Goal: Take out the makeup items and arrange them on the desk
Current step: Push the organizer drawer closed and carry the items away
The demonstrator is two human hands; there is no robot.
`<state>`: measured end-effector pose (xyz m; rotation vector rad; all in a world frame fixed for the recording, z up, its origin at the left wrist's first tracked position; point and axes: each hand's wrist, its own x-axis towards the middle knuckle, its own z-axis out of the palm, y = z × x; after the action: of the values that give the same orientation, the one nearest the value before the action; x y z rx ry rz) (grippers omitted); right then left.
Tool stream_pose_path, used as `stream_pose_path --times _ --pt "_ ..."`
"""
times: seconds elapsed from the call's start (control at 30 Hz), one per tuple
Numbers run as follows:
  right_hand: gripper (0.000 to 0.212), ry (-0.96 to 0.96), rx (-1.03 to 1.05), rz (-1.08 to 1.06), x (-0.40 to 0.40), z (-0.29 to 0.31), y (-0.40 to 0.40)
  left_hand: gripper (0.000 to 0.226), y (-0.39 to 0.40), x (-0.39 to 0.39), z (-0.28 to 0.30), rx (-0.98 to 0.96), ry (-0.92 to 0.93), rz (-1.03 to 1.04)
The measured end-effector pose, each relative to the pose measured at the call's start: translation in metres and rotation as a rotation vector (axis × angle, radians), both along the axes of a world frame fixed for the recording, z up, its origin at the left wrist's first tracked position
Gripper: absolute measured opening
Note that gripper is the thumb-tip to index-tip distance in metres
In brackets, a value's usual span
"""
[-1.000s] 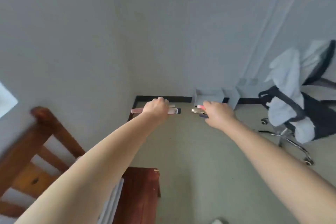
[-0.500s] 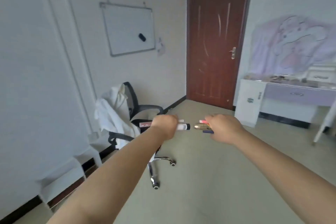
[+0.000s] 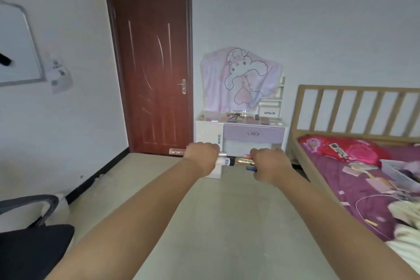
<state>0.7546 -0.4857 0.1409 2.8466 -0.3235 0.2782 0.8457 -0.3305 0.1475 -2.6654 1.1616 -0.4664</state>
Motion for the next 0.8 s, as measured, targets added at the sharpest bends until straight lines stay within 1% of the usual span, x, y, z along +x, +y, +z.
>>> stream_pose_path --times 0.2,0.37,0.47,0.57,0.8 --pt "0.024 0.003 0.052 -0.083 0.135 0.016 -0.089 0.027 -0.085 0.155 0.015 0.022 -0.049 -0.081" --pt "0.027 0.012 0.068 -0.107 0.231 0.020 -0.157 0.026 -0.159 0.264 0.009 0.020 -0.025 -0.100" --pt "0.025 -0.013 0.071 -0.100 0.291 0.009 -0.201 0.029 -0.210 0.323 -0.007 0.020 -0.020 -0.106" --pt "0.027 -0.011 0.075 -0.109 0.358 -0.013 -0.256 0.030 -0.267 0.386 -0.028 0.027 -0.022 -0.098" --pt "0.031 -0.022 0.204 -0.091 0.519 -0.050 -0.383 0.031 -0.395 0.540 -0.048 0.025 0.032 -0.068"
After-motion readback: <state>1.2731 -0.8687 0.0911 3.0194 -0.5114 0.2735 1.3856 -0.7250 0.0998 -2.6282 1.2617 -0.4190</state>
